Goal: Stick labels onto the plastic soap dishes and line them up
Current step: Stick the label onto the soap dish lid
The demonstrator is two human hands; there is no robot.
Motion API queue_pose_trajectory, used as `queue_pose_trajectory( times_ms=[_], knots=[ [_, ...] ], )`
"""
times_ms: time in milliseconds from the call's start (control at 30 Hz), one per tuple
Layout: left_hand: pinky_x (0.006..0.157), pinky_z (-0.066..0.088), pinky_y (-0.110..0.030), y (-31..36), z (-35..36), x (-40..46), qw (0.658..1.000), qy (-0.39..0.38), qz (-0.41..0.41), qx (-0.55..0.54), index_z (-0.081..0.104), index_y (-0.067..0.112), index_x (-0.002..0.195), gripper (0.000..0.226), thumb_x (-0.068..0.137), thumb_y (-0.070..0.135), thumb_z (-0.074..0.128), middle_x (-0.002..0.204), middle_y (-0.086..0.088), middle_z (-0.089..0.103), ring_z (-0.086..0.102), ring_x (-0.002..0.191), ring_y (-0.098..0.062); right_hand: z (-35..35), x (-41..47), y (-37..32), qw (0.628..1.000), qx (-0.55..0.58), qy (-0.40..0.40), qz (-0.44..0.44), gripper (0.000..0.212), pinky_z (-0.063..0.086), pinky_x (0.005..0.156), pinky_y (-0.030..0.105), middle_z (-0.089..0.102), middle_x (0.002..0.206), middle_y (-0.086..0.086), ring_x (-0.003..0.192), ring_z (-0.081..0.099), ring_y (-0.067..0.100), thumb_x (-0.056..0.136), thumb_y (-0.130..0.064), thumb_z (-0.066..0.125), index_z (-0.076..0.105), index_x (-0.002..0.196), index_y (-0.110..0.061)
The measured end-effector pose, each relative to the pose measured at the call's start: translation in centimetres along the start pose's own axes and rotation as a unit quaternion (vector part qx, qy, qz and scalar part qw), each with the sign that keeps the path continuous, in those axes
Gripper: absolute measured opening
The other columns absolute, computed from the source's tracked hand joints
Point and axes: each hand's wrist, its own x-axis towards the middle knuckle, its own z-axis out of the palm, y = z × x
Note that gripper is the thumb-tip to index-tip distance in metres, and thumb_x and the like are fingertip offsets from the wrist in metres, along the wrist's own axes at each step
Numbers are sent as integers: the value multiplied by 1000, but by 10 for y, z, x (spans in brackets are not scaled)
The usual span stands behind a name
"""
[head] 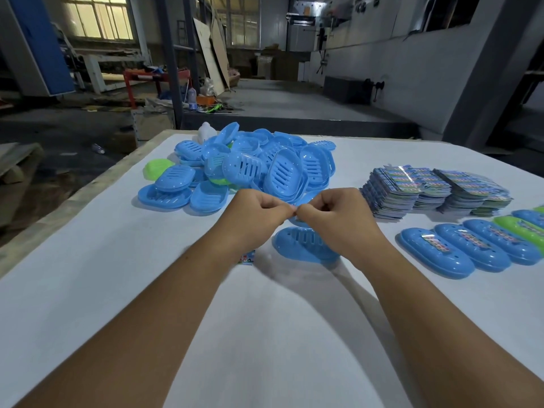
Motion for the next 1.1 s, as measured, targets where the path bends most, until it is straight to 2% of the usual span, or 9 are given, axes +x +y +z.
queue_pose_trajectory(
  times_ms=[100, 200, 333, 433, 600, 800, 933, 1000, 1100],
  knots=[
    [64, 42, -18, -1, 0, 1, 1000, -3, -18, -13, 78, 26, 70, 19, 88, 30, 73, 58, 17, 66, 55, 52, 9, -1, 0, 0, 1000, 9, -7, -3, 25, 30, 41, 14, 48, 45, -12, 42, 37, 2, 78, -25, 74, 65, 59, -10],
    [69, 43, -24, -2, -2, 2, 999, 13, -22, -23, 79, 26, 72, 17, 85, 36, 75, 60, 17, 66, 55, 54, 8, -3, 1, -1, 999, 16, -30, -22, 25, 32, 44, 15, 62, 56, 5, 45, 40, 3, 87, -29, 75, 75, 69, -11],
    [59, 44, -14, -2, -4, 2, 999, 36, -5, -30, 78, 32, 66, 19, 83, 40, 77, 61, 21, 68, 59, 57, 12, -3, 0, -2, 998, 11, -38, -46, 28, 32, 46, 10, 65, 54, -10, 43, 46, 2, 94, -35, 71, 80, 77, -15],
    [49, 39, -3, -2, -3, 2, 998, 48, 7, -34, 78, 28, 70, 16, 83, 37, 78, 58, 22, 67, 58, 56, 14, -5, 5, 2, 1000, -1, -5, -12, 25, 34, 52, 25, 63, 59, 7, 48, 39, 8, 90, -33, 74, 80, 75, -14],
    [53, 42, -13, -3, -4, 6, 997, 58, -16, -41, 78, 25, 74, 15, 83, 37, 78, 55, 23, 64, 56, 53, 12, -11, 7, 5, 999, -12, -2, 38, 29, 31, 54, 30, 45, 56, 5, 54, 34, 15, 84, -30, 76, 74, 76, -1],
    [58, 38, -22, -6, -2, 9, 995, 47, -33, -79, 76, 24, 63, 21, 83, 32, 78, 49, 18, 58, 51, 45, 6, -11, 6, 3, 998, 1, -7, 58, 37, 27, 50, 26, 42, 60, 7, 58, 32, 15, 81, -26, 71, 64, 77, 9],
    [58, 38, -23, -10, 0, 13, 995, 47, -40, -84, 77, 31, 60, 21, 80, 36, 79, 54, 12, 58, 48, 50, -3, -13, 7, 1, 996, 39, 10, 82, 50, 31, 48, 29, 47, 67, 10, 61, 37, 18, 72, -35, 65, 62, 86, 13],
    [57, 38, -22, -12, 3, 13, 994, 38, -48, -89, 77, 34, 60, 21, 80, 39, 79, 55, 14, 58, 47, 53, -6, -16, 4, 1, 995, 43, 8, 89, 45, 32, 44, 27, 51, 64, 7, 57, 39, 16, 74, -39, 72, 67, 80, 6],
    [50, 37, -13, -12, 8, 13, 995, 20, -46, -87, 77, 27, 61, 24, 82, 38, 79, 50, 19, 57, 49, 47, 2, -20, 0, 3, 995, 30, 0, 92, 48, 31, 48, 27, 48, 63, 7, 56, 37, 17, 76, -40, 81, 62, 70, 4]
  ],
)
